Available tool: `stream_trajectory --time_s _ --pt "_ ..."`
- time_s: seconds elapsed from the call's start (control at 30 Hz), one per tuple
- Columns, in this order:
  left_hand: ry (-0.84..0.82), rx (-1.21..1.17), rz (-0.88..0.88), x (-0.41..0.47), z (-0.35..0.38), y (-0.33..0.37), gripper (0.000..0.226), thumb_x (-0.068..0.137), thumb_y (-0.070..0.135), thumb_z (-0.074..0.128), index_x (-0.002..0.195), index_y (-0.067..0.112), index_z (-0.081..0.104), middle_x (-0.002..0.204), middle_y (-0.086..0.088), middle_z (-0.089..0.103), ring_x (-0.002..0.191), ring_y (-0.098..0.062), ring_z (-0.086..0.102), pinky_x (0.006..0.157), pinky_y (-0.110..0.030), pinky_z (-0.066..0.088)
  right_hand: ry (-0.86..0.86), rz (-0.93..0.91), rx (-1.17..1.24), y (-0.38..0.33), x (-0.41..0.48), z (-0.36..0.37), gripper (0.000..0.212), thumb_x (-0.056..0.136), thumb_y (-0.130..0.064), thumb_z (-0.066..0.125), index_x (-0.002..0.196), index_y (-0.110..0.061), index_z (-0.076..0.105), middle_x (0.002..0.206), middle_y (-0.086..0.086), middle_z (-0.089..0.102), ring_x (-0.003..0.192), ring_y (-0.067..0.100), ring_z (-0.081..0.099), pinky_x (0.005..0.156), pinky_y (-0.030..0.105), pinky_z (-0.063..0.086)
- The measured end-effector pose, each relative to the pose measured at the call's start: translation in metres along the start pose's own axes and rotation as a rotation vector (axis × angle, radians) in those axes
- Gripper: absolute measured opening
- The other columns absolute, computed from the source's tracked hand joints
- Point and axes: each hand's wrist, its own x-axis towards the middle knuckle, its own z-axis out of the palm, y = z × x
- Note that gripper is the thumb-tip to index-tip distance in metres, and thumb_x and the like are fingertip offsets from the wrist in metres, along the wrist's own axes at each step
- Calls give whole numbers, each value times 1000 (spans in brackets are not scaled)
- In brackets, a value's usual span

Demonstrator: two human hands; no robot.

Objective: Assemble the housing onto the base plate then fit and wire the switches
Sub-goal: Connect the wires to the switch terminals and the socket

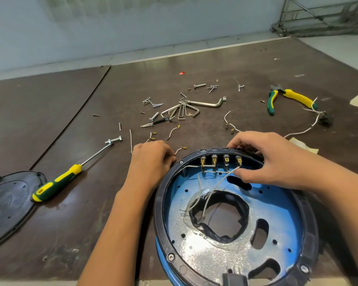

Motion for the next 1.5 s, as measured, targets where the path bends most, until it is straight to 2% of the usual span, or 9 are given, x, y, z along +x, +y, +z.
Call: stream_trajectory --time_s 0.2,0.37,0.57,0.63,0.73,0.83,1.07,1.3,1.5 --pt "-1 -125 2 -3 0 4 25 89 14 65 102 32 55 77 17 63 86 -13 63 97 -42 44 -12 29 -10 -1 -1 0 34 76 -37 77 104 -42 59 99 -20 63 92 -1 61 73 14 45" --pt "-70 -232 -73 -2 3 9 33 92 7 51 114 30 42 82 6 64 87 -18 60 98 -46 42 -14 37 -18 -2 0 -1 38 76 -41 78 108 -45 58 101 -22 63 94 -3 60 75 16 44" --pt "108 -626 -41 -12 -31 23 22 100 13 52 117 27 56 82 2 57 67 -12 48 71 -28 43 -21 98 -10 0 -3 -3 83 49 -90 67 123 -61 42 106 -28 55 101 -15 52 79 14 43" --pt "25 -760 -31 -18 -54 34 22 100 13 53 116 27 57 82 -4 58 75 -19 52 76 -34 46 67 79 -4 -1 -2 -3 75 58 -84 66 125 -54 46 103 -24 59 99 -9 56 80 19 47" --pt "-135 -866 42 -30 -76 56 29 97 8 57 121 25 52 80 0 60 74 -18 58 74 -41 51 355 -22 30 -5 0 -3 34 88 -47 64 119 -33 62 94 -16 66 90 5 64 80 28 51" --pt "-179 -819 36 -37 -80 80 34 95 9 60 119 29 49 81 -1 64 77 -29 64 75 -49 53 485 -92 164 -11 -2 -4 15 97 -21 63 110 -24 71 84 -12 71 84 6 68 76 14 48" --pt "-201 -769 46 -43 -73 100 35 91 3 63 114 27 52 83 -5 67 76 -30 65 75 -48 55 371 -129 165 -15 -4 -3 11 87 -13 75 92 -22 78 84 -13 74 82 2 69 76 8 45" --pt "-196 -676 47 -44 -73 103 35 82 16 80 113 22 66 74 3 73 68 -11 71 76 -38 58 345 -111 230 -16 -2 -2 14 85 -13 78 95 -23 79 83 -16 75 84 1 70 74 10 46" --pt "-158 -550 40 -45 -70 104 17 85 21 76 101 26 78 74 10 74 70 -1 69 76 -30 58 347 -96 200 -21 2 3 17 86 -10 76 95 -23 77 85 -13 75 86 -1 69 76 8 46"
